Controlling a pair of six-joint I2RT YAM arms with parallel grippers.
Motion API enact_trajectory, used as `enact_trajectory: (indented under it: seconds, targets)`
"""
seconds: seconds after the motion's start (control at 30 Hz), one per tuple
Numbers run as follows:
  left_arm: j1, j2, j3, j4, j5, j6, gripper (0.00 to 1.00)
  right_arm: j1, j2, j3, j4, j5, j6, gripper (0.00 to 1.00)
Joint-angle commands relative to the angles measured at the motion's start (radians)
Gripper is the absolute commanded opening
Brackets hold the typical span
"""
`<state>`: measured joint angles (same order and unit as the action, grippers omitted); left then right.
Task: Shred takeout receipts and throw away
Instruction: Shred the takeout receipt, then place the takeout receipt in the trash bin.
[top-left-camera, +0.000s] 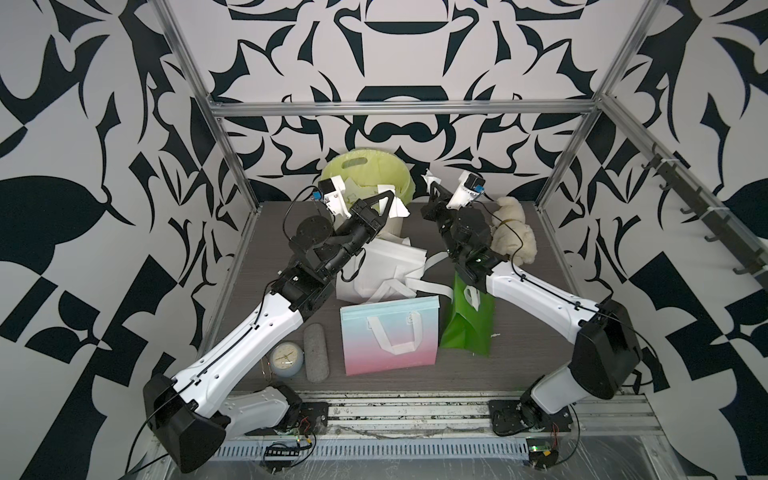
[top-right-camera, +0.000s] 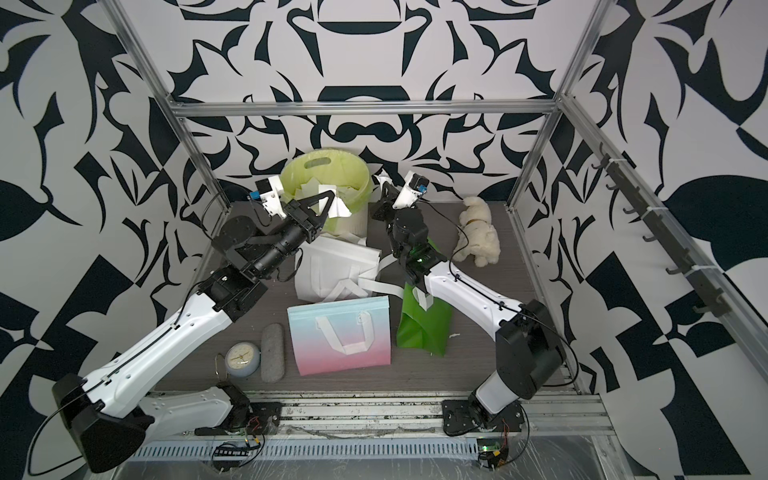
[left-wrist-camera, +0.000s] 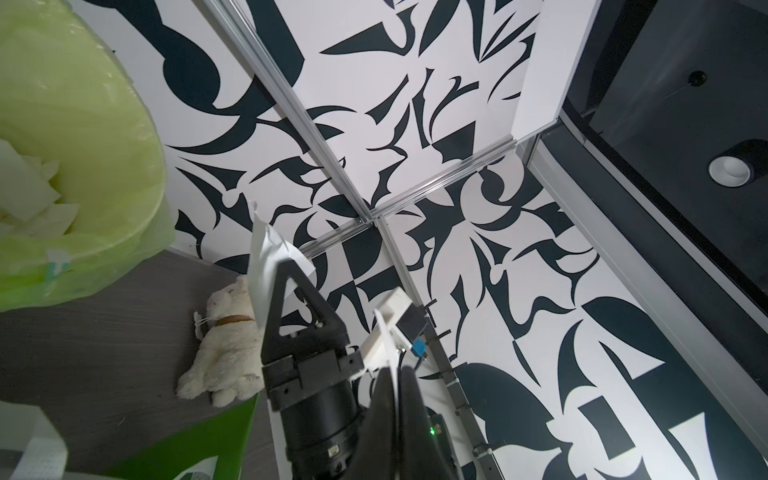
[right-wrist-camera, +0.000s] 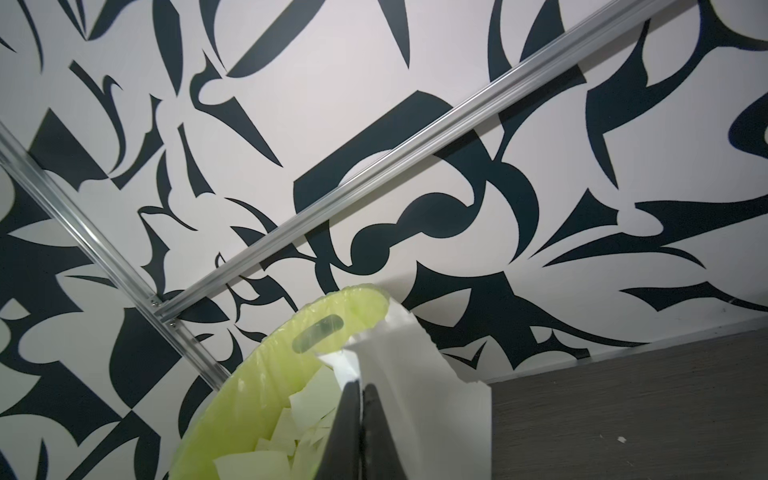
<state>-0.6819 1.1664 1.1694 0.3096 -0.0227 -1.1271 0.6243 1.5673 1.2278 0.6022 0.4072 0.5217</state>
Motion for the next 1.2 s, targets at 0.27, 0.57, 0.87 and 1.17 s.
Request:
enact_trajectory:
  seconds: [0.27,0.57,0.87,1.17]
  targets:
    - [0.217,0.145,0.263,-0.39,-0.107,0.318,0.0,-0.035,0.075,0.283,-0.176,-0.475,-0.117,0.0]
    - [0.389,0.43,0.424,-0.275,0.056,0.347,0.0,-0.02,0.274,0.488,-0.387,-0.575,-0.122,0.0]
    - [0.436,0.607,0.561,-0.279,0.111,0.354,0.48,-0.019,0.341,0.558,-0.424,-0.547,-0.137,0.36]
    - [0.439,0.627,0.607,-0.345,0.117,0.365,0.81,-0.012,0.337,0.593,-0.442,-0.502,-0.178,0.57]
